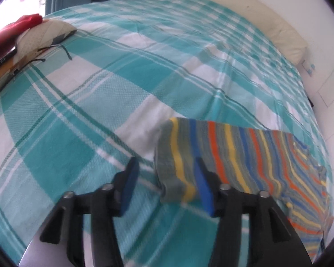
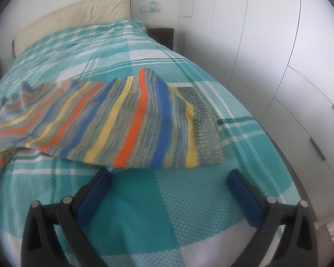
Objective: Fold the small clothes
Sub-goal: 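Grasp the hem with the right gripper and pull it to straighten the body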
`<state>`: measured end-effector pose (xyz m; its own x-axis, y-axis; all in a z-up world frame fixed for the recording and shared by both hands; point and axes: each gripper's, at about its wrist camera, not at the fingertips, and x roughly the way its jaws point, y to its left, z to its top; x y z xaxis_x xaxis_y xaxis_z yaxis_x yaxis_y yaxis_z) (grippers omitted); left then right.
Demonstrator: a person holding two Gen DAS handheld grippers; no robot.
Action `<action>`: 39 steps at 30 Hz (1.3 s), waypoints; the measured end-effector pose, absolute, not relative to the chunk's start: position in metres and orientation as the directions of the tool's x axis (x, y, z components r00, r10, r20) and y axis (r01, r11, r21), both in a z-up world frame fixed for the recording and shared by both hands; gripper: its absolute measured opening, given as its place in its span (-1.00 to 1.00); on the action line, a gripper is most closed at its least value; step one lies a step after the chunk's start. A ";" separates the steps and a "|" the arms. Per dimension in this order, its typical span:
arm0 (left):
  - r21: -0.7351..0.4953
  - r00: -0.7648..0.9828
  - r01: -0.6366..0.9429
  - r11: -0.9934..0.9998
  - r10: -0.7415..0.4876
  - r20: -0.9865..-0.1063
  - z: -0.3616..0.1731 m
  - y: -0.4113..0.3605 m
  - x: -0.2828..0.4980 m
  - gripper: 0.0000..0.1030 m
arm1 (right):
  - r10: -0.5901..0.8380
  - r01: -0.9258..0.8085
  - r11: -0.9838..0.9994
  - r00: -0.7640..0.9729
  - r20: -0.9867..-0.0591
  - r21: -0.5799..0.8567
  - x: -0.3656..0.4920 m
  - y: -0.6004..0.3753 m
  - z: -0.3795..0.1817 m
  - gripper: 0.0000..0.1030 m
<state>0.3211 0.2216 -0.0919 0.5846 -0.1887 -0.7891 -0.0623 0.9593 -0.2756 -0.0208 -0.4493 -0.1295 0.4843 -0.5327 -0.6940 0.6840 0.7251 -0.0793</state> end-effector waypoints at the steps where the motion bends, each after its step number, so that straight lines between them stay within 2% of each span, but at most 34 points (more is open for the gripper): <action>1: -0.278 0.584 -0.008 0.961 -0.221 -0.781 -0.082 0.216 0.302 0.28 | -0.519 0.680 0.731 0.492 -0.700 -0.064 -0.022 -0.451 -0.128 1.00; 5: -0.297 0.461 0.256 0.920 -0.386 -0.799 -0.058 0.178 0.206 0.39 | -0.450 0.642 0.766 0.537 -0.714 0.000 -0.040 -0.440 -0.099 0.96; 7: -0.319 0.382 0.347 0.882 -0.444 -0.811 -0.060 0.159 0.155 0.48 | -0.361 0.572 0.818 0.590 -0.722 0.058 -0.054 -0.416 -0.079 0.96; 10: -0.319 0.307 0.418 0.851 -0.463 -0.832 -0.074 0.133 0.096 0.49 | -0.060 0.399 0.881 0.629 -0.775 0.255 -0.072 -0.366 -0.070 0.96; 13: -0.313 0.287 0.430 0.847 -0.457 -0.842 -0.087 0.119 0.067 0.47 | 0.217 0.252 0.870 0.574 -0.790 0.423 -0.088 -0.307 -0.085 0.92; 15: -0.277 0.297 0.432 0.858 -0.425 -0.855 -0.094 0.112 0.058 0.30 | 0.278 0.207 0.878 0.513 -0.812 0.431 -0.096 -0.270 -0.102 0.81; 16: -0.264 0.304 0.430 0.863 -0.414 -0.858 -0.098 0.109 0.055 -0.06 | 0.295 0.189 0.885 0.477 -0.828 0.425 -0.098 -0.254 -0.111 0.76; 17: -0.272 0.296 0.429 0.861 -0.419 -0.858 -0.101 0.108 0.055 -0.57 | 0.300 0.177 0.894 0.444 -0.844 0.411 -0.098 -0.240 -0.121 0.64; 18: -0.302 0.274 0.430 0.851 -0.441 -0.855 -0.104 0.107 0.054 -0.89 | 0.299 0.166 0.905 0.410 -0.862 0.392 -0.098 -0.227 -0.132 0.46; 19: -0.328 0.256 0.428 0.842 -0.461 -0.850 -0.106 0.106 0.054 -0.92 | 0.286 0.160 0.915 0.387 -0.876 0.369 -0.098 -0.218 -0.142 0.30; 21: -0.304 0.273 0.436 0.847 -0.446 -0.852 -0.104 0.107 0.049 -0.94 | 0.216 0.168 0.941 0.365 -0.905 0.293 -0.097 -0.208 -0.151 -0.86; 26: -0.300 0.268 0.419 0.857 -0.432 -0.861 -0.100 0.122 0.040 -0.96 | 0.154 0.213 0.946 0.362 -0.919 0.242 -0.117 -0.222 -0.128 -0.89; 29: -0.260 0.269 0.432 0.864 -0.399 -0.877 -0.115 0.108 0.039 -0.96 | 0.150 0.225 0.947 0.321 -0.935 0.230 -0.113 -0.222 -0.149 -0.89; 33: -0.244 0.300 0.434 0.867 -0.394 -0.869 -0.108 0.111 0.036 -0.83 | 0.136 0.234 0.947 0.330 -0.934 0.221 -0.107 -0.225 -0.162 -0.84; 34: -0.243 0.306 0.423 0.873 -0.390 -0.868 -0.105 0.113 0.035 -0.59 | 0.154 0.227 0.944 0.337 -0.929 0.239 -0.108 -0.225 -0.159 -0.76; 35: -0.245 0.312 0.413 0.877 -0.390 -0.866 -0.102 0.116 0.034 -0.24 | 0.165 0.226 0.941 0.339 -0.926 0.250 -0.111 -0.227 -0.156 -0.58; 36: -0.248 0.333 0.409 0.879 -0.396 -0.856 -0.095 0.118 0.032 -0.05 | 0.165 0.233 0.939 0.343 -0.925 0.253 -0.114 -0.230 -0.151 -0.34; 37: -0.244 0.367 0.408 0.880 -0.403 -0.838 -0.085 0.119 0.030 0.25 | 0.162 0.243 0.935 0.355 -0.921 0.258 -0.116 -0.235 -0.143 -0.23; 38: -0.237 0.407 0.413 0.880 -0.411 -0.816 -0.072 0.118 0.027 0.42 | 0.159 0.255 0.929 0.382 -0.910 0.269 -0.119 -0.241 -0.133 -0.17; 39: -0.233 0.444 0.422 0.876 -0.424 -0.789 -0.059 0.115 0.025 0.47 | 0.156 0.267 0.921 0.418 -0.895 0.285 -0.121 -0.251 -0.119 -0.17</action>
<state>0.0245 0.1150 -0.0593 0.4443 -0.4240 -0.7892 0.4216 0.8762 -0.2335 -0.1206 -0.2512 -0.1190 0.4182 0.1558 -0.8949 0.2666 0.9207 0.2850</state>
